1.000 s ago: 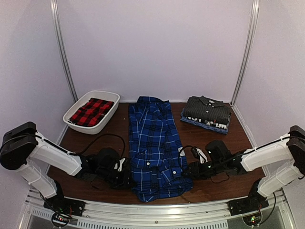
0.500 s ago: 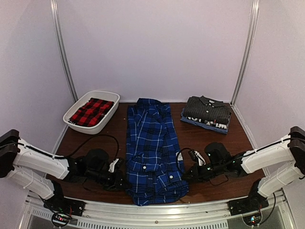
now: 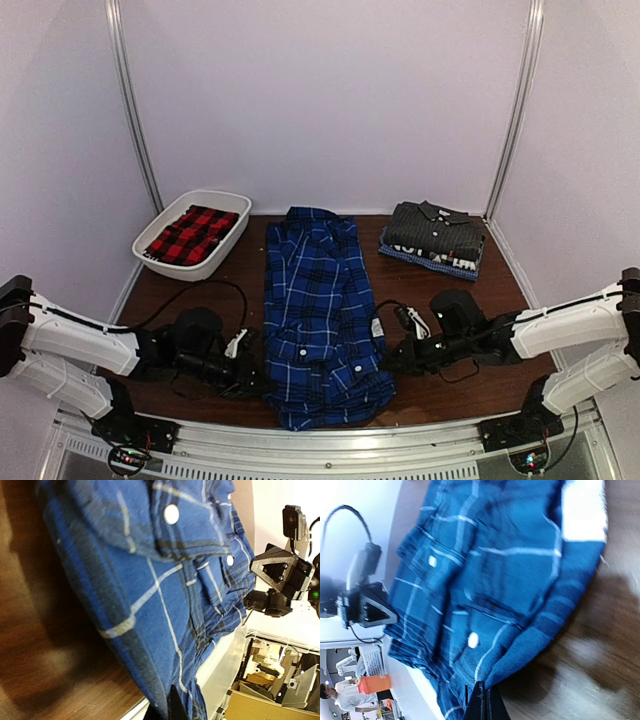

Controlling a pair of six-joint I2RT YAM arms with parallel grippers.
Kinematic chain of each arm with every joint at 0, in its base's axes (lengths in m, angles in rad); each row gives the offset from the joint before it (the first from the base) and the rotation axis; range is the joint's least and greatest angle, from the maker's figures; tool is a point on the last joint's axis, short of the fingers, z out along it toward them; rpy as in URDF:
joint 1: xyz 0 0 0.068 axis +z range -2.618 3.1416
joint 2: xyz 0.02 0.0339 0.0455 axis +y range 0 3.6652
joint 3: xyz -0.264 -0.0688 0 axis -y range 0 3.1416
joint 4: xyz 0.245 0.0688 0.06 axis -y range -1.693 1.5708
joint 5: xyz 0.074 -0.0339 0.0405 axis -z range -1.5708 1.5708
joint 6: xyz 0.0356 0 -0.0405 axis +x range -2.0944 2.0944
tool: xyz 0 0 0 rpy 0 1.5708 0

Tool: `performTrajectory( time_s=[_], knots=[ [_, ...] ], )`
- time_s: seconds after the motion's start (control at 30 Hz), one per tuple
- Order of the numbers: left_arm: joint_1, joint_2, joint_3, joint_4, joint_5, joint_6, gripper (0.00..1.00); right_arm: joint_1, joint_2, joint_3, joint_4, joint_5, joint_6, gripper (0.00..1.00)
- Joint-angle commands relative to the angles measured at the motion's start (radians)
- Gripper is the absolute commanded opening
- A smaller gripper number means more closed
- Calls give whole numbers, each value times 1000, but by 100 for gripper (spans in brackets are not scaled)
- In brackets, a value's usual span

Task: Fold and stack the long sleeve shirts
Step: Pick up the rectangle-folded shirt from the center of the board, then fold the rectangle-folded shirt at the center of the board.

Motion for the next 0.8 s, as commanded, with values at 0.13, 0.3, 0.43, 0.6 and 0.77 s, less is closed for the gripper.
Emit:
performTrajectory(
  time_s=[0.13, 0.3, 0.43, 0.6, 0.77],
  knots=[
    [220, -27, 113, 51, 122, 2, 0, -76, 12, 260, -80, 44, 0, 0],
    [393, 156, 331, -1, 188, 110, 0, -182, 169, 414, -38, 16, -4, 0],
    [502, 341, 458, 12, 213, 149, 0, -270, 369, 539, 16, -30, 2, 0],
    [569, 522, 576, -13, 195, 202, 0, -326, 585, 690, 42, -53, -6, 0],
    [607, 609, 601, 37, 193, 216, 1, -352, 684, 756, 59, -32, 1, 0]
  ],
)
